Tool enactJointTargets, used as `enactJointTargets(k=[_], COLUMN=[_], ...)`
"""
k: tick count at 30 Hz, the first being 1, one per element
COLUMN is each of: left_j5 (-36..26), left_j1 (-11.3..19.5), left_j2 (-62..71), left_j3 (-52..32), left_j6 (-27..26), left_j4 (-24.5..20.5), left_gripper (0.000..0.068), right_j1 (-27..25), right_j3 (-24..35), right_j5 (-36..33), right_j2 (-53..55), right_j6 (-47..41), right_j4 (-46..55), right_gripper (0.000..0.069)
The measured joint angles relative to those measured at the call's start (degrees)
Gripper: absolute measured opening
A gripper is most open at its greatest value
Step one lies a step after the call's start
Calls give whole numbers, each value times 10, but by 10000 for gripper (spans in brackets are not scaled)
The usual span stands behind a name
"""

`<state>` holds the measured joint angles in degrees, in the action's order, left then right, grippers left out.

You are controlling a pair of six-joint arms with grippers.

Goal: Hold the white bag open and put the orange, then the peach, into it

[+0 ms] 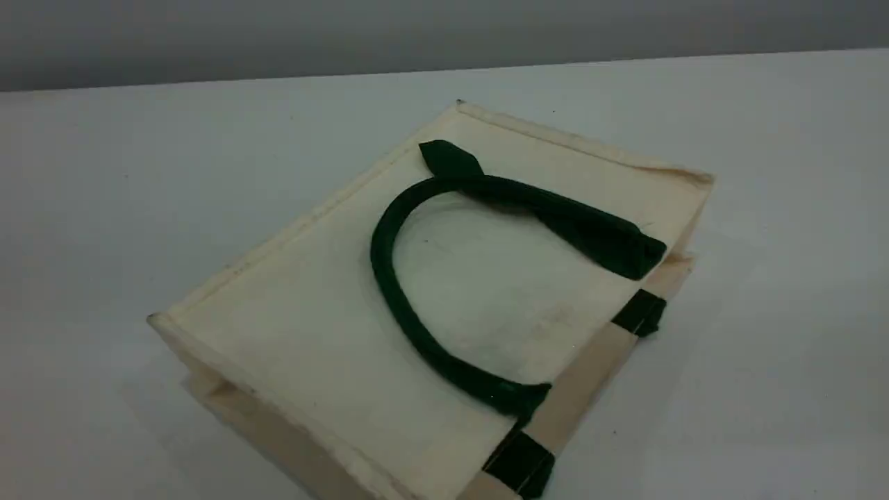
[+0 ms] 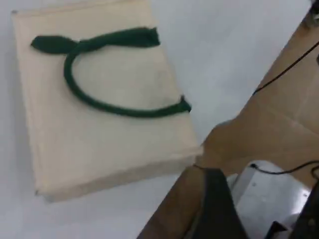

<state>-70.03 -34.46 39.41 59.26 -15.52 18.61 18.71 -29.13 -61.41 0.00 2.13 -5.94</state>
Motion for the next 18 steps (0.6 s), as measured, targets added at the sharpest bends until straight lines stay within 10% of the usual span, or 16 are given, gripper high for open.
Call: enactJointTargets(k=[18], left_j5=[72], left_j1=[0], left_j2=[-292], left_j3=[-266], left_j6=[104], left_j4=[-134], left_gripper=[431], right_j1=[0], right_j3=[1], right_j5=[4], right_j2=[0], right_j6=[-1], right_j4=[8], right_gripper=[561])
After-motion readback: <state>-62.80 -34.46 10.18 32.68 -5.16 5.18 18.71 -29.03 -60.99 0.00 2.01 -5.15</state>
